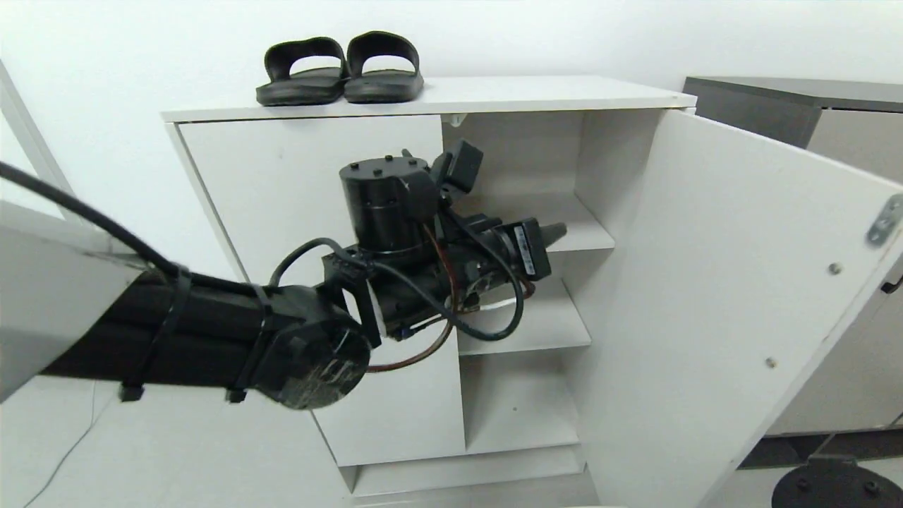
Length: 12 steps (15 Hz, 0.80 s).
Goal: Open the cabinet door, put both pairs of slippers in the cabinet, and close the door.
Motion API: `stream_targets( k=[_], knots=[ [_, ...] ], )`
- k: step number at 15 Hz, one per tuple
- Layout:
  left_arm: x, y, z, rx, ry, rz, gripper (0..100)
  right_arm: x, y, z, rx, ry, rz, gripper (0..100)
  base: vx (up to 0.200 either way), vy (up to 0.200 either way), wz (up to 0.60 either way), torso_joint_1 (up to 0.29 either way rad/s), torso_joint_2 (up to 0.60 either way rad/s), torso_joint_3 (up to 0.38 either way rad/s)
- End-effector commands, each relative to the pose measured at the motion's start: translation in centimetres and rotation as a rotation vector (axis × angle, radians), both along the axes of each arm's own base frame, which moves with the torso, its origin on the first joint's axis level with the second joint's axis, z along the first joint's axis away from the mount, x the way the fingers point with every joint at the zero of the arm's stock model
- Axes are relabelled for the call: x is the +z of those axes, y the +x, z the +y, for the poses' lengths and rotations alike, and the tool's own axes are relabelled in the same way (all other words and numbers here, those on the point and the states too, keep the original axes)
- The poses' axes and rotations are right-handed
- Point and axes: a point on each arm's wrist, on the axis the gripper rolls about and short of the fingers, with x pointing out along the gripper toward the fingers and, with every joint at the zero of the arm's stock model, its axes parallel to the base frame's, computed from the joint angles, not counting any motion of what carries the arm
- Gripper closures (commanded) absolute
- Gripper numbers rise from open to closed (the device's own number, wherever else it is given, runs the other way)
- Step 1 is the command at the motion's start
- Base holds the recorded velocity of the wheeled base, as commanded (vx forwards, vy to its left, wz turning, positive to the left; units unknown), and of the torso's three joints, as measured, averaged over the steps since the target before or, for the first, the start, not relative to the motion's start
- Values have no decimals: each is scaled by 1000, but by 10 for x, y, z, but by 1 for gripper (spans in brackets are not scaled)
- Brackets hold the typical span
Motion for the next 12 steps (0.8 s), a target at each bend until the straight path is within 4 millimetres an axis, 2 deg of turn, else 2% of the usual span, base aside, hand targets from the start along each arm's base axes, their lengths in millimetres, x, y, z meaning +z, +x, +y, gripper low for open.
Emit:
stream_targets(
  k=[1, 2, 4, 5, 6, 7, 8, 10, 12],
  knots=[
    [3, -31, 14, -37, -5, -4, 100, -2, 1, 1, -3, -10, 5, 100, 0, 0, 0, 0, 0, 0],
    [4, -34, 16, -37, -3, -4, 100, -2, 1, 1, -3, -10, 5, 100, 0, 0, 0, 0, 0, 0],
    [11, -50, 36, -29, -6, -10, 100, -2, 4, 3, -13, -4, 3, 100, 0, 0, 0, 0, 0, 0],
    [12, -58, 49, -20, -4, -6, 100, -1, 13, 7, -44, 18, -9, 100, 0, 0, 0, 0, 0, 0],
    [10, -66, 59, -14, 3, 1, 100, 1, 31, 9, -115, 53, -34, 100, 0, 0, 0, 0, 0, 0],
    [9, -70, 65, -12, 4, 2, 100, 1, 39, 10, -161, 71, -46, 100, 0, 0, 0, 0, 0, 0],
    [6, -78, 79, 11, 10, 9, 100, -1, 64, 14, -297, 109, -55, 100, 0, 0, 0, 0, 0, 0],
    [7, -90, 103, 58, 5, 3, 100, 6, 99, 26, -538, 204, -54, 100, 0, 0, 0, 0, 0, 0],
    [10, -107, 131, 184, 7, 13, 100, 13, 131, 34, -745, 240, -95, 100, 0, 0, 0, 0, 0, 0]
  ],
)
